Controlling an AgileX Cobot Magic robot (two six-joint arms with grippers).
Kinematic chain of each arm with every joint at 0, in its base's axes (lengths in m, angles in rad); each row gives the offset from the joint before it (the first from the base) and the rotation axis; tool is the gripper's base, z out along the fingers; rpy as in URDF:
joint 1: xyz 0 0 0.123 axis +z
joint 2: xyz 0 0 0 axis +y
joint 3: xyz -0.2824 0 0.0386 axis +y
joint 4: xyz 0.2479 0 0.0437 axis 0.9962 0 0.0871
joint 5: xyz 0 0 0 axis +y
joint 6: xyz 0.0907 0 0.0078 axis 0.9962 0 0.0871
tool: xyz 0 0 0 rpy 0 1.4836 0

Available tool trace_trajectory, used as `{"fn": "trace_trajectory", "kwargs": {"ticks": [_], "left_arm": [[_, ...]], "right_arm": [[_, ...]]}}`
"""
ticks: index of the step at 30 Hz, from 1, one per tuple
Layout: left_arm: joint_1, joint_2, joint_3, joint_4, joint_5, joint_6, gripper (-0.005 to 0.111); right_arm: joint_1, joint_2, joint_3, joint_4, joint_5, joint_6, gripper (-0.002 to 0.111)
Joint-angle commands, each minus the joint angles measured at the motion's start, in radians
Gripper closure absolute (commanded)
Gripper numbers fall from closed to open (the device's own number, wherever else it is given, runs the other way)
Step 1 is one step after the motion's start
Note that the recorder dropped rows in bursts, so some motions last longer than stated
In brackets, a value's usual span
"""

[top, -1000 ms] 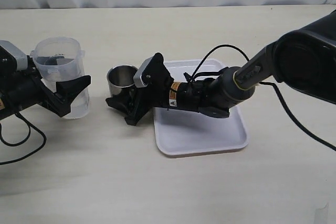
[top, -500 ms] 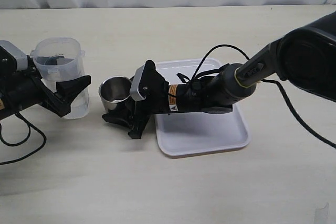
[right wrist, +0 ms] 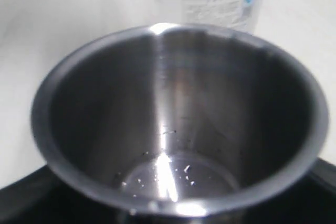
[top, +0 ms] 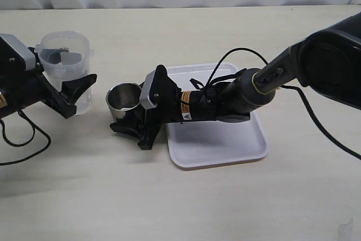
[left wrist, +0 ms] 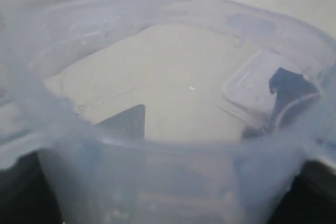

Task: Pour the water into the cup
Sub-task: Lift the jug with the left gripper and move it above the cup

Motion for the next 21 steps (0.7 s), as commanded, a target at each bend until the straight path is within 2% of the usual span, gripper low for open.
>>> {"fn": "trace_trajectory", "kwargs": {"ticks": [1,5,14,21], "left_arm": [[-0.002,-0.011,-0.064,0.018,-0.042,0.026,0.107],[-0.002,-0.011,-0.117,0.092,-0.026,0.026,0.107],[-0.002,-0.011,-0.175,0.154,0.031,0.049,0.107],[-0.022,-0.005,-0.182,0.147,0.036,0.124,0.107]], "right_arm": [[0.001,-0.003,-0.001,-0.013,0.017,-0.001,0.104],[0.001,-0.003,-0.001,-0.013,0.017,-0.001,0.104],[0.001,-0.003,-0.001,-0.013,0.017,-0.001,0.104],[0.001,-0.003,-0.001,-0.013,0.017,-0.001,0.104]]}}
